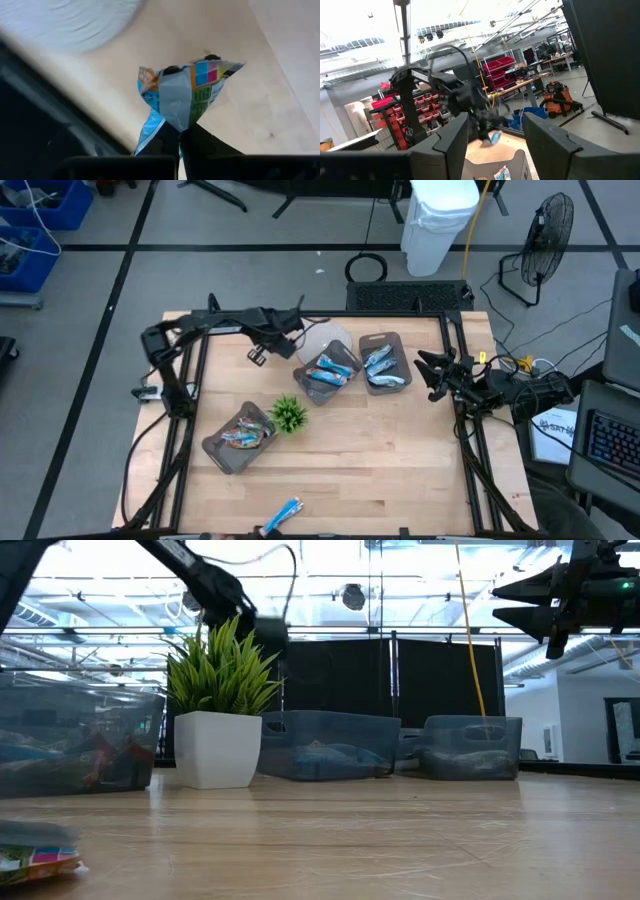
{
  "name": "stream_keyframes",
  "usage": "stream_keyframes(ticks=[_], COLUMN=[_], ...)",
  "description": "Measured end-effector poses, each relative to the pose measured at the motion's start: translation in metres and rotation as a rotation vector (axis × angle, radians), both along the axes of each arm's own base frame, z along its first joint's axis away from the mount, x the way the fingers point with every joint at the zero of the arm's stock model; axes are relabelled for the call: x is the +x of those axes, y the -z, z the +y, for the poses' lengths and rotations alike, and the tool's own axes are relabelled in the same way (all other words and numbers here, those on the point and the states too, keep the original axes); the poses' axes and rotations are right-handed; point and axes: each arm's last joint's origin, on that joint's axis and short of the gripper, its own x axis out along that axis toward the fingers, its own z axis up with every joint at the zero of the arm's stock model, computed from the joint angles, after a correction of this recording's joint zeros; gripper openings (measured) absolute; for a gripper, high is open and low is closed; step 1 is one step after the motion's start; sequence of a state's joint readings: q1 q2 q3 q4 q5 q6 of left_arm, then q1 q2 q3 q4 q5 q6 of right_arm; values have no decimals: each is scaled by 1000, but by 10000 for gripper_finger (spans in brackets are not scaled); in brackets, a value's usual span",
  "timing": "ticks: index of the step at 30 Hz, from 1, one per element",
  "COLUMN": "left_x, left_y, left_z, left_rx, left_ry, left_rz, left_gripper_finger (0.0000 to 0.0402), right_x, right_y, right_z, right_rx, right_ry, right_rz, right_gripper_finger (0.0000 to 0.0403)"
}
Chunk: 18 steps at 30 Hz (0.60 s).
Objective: Pick and place Granola Bars by type
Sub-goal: Put the yellow granola bar into the top left black bin
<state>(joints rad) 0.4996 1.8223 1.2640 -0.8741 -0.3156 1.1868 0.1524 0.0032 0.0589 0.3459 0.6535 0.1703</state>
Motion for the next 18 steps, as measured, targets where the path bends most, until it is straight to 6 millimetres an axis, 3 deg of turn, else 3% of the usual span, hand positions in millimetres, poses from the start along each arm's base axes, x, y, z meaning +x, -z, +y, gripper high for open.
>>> stream_keyframes(ticks=[13, 18], left_x=[-9, -7], left_y=[-135, -176], left_z=[-60, -83], left_rx=[8, -36], left_ry=[-200, -275], left_rz=[-233, -315], left_gripper_finger=[4, 3], right_x=[0, 0], right_y=[0, 0], right_z=[0, 0], right_rx=[0, 0], right_ry=[0, 0], right_rz=[-1, 0], right_gripper_finger=[181, 181])
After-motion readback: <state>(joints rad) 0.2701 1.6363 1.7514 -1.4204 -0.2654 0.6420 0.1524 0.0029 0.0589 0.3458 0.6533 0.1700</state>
